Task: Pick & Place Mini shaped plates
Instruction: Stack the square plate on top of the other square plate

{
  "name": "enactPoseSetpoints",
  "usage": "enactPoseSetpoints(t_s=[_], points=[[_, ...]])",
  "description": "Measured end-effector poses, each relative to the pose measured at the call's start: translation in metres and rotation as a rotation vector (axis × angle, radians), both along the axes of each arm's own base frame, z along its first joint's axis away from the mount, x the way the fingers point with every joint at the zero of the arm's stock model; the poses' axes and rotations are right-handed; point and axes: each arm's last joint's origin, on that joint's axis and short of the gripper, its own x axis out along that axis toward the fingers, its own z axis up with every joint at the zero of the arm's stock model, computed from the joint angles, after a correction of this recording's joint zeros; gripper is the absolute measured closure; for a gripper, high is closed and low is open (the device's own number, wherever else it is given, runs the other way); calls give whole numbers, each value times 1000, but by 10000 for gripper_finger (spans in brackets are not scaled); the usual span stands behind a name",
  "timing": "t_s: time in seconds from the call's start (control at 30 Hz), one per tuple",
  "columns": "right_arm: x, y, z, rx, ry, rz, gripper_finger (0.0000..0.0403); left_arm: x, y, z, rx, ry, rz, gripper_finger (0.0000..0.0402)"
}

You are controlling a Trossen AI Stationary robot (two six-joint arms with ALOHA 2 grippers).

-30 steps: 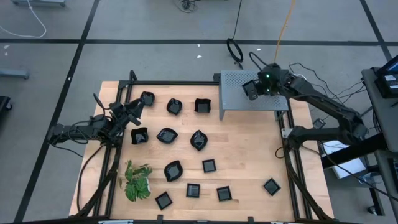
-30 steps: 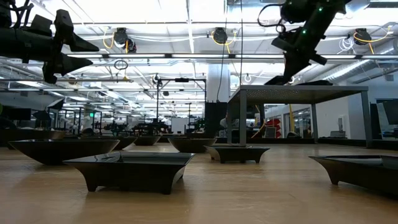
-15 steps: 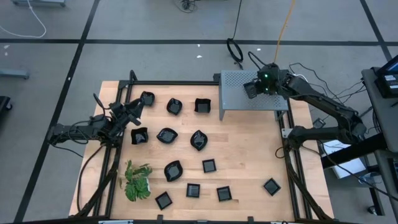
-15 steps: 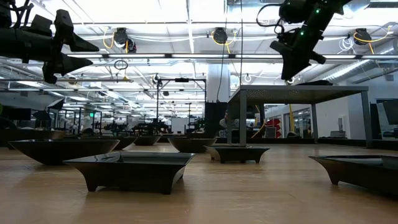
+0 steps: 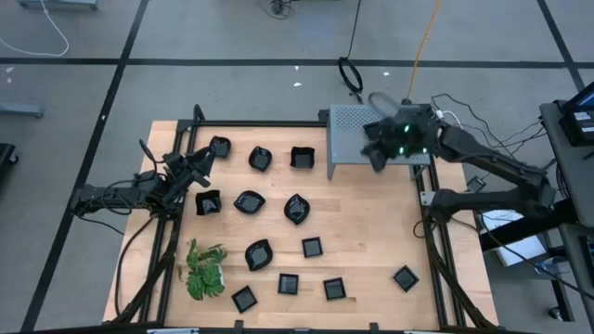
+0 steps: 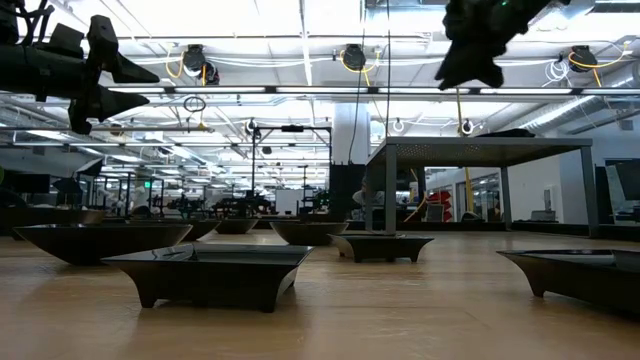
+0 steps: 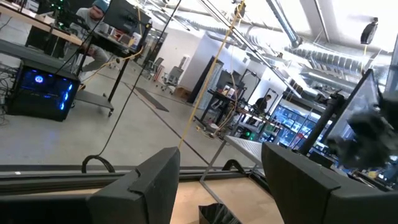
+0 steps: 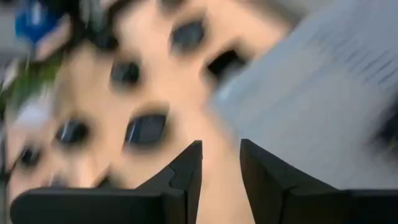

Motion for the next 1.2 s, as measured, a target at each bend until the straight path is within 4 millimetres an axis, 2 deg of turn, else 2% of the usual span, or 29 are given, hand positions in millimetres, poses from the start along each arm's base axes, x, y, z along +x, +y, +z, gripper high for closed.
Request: enactPoseSetpoints(t_s=[0.17, 0.3, 0.4, 0.5, 0.73, 0.87, 1.2], points=[[6, 55, -23, 179, 267, 264, 307, 0, 0, 0, 0, 0, 0, 172], [-1, 100, -53, 265, 473, 595, 307, 0, 0, 0, 0, 0, 0, 172], [-8, 126, -77, 289, 517, 840, 307, 0, 0, 0, 0, 0, 0, 172], [-13, 146, -100, 278, 500, 983, 307, 0, 0, 0, 0, 0, 0, 172], [-18, 173, -143, 276, 380, 1086, 307, 0, 0, 0, 0, 0, 0, 172], [-25, 181, -163, 287, 426, 1108, 307, 0, 0, 0, 0, 0, 0, 172], [-27, 195, -189, 132, 520, 1276, 307, 0, 0, 0, 0, 0, 0, 172]])
